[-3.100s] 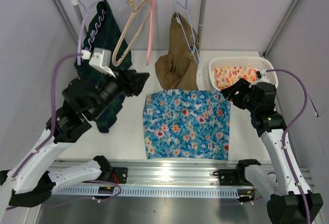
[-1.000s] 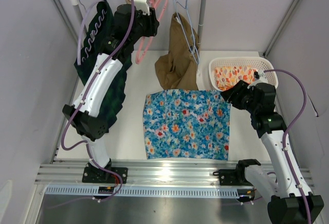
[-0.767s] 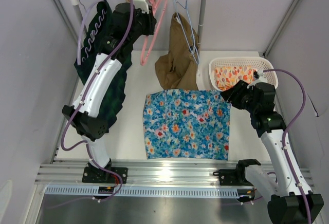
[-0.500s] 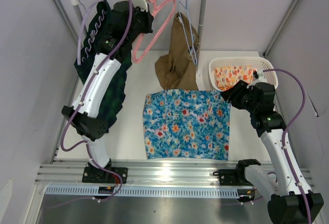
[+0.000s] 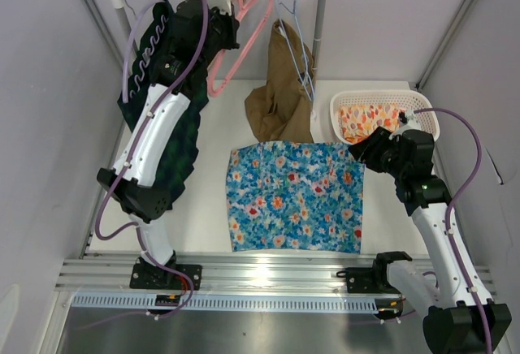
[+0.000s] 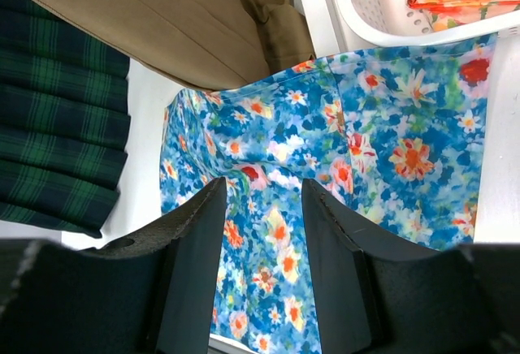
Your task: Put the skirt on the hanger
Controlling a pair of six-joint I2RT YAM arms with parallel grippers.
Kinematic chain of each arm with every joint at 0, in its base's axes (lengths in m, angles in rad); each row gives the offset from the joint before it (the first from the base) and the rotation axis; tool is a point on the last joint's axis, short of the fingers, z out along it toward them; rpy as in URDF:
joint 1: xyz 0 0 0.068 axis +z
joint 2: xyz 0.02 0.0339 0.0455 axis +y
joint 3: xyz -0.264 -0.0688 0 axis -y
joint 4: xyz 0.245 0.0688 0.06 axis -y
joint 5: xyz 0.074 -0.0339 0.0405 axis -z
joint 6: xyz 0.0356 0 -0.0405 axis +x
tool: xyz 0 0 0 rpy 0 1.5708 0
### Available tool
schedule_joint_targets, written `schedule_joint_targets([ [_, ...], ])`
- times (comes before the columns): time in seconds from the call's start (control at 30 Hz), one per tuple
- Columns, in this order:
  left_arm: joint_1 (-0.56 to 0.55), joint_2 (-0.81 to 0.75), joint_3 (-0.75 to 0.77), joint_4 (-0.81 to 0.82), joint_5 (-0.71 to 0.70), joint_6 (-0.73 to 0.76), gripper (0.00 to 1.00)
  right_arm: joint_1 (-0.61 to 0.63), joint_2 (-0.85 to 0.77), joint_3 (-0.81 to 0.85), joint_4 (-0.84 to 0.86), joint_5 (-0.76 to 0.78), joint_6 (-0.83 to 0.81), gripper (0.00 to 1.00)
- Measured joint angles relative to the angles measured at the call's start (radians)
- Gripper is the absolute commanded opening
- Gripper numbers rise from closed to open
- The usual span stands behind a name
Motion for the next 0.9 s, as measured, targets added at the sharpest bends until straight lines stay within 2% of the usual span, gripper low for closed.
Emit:
schedule_joint_targets([
  [0.33,-0.026,-0.014,0.001,-0.005,-0.076,0.039,0.0,0.0,0.003,0.0,0.0,-0.008,-0.001,0.47],
  [0.9,-0.137,-0.239,-0.203,-0.064,-0.178,0.044,0.0,0.0,0.0,0.019,-0.012,-0.025,-0.005,0.48],
])
